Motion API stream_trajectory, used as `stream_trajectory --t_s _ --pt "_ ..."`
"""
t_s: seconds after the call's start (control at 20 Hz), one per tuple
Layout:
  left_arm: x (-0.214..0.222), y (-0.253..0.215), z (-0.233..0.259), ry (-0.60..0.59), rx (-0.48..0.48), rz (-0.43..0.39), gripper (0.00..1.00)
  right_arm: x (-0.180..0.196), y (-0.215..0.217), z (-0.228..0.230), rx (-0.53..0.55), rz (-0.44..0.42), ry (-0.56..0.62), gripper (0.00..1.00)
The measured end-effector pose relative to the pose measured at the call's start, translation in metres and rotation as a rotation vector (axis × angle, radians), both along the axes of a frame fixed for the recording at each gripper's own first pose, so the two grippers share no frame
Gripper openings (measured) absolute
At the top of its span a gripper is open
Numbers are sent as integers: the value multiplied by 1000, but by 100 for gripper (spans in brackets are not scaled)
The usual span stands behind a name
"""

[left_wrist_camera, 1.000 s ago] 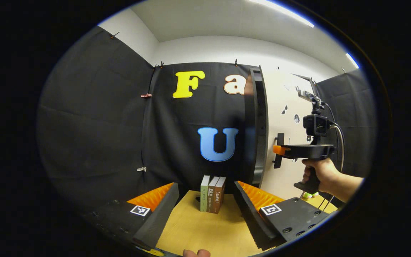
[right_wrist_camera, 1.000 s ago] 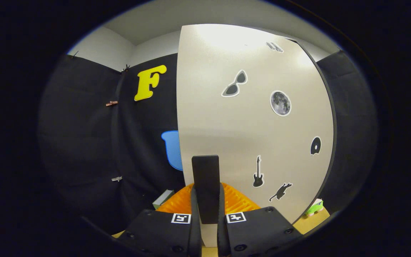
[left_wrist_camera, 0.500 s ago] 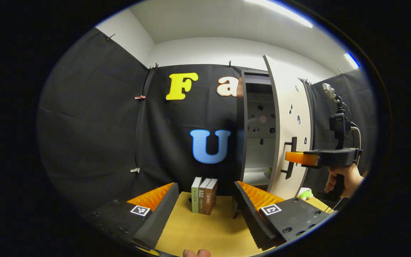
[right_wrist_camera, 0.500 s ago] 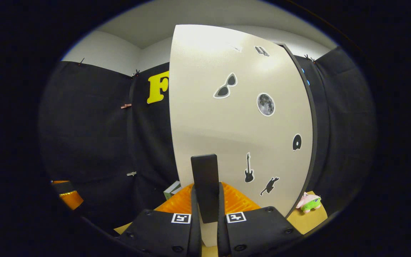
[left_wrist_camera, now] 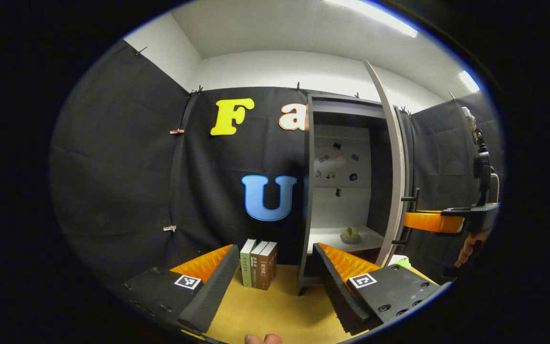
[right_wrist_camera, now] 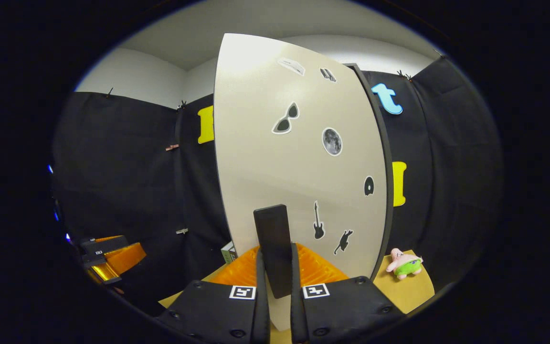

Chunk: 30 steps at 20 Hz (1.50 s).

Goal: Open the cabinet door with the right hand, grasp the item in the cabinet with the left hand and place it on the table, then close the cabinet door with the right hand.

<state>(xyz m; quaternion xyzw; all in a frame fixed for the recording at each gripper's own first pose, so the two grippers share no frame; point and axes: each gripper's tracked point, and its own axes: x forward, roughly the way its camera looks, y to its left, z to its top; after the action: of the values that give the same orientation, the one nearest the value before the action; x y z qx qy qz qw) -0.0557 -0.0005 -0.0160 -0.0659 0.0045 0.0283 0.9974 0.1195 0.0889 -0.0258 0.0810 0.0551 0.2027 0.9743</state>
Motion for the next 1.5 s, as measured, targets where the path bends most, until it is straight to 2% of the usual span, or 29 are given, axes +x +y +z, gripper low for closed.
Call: stream_trajectory --t_s 0.45,1.05,1.2,1.5 --pt "29 -52 6 0 -6 -62 97 -13 -38 0 68 -58 35 20" --pt "68 -120 29 -32 17 -134 97 -14 -75 2 -28 -148 -16 19" --pt "73 -139 35 -40 15 -168 96 -9 -91 4 -57 -185 -46 19" --pt "84 -168 38 -42 -19 -223 96 -3 -129 6 -118 -329 -80 18"
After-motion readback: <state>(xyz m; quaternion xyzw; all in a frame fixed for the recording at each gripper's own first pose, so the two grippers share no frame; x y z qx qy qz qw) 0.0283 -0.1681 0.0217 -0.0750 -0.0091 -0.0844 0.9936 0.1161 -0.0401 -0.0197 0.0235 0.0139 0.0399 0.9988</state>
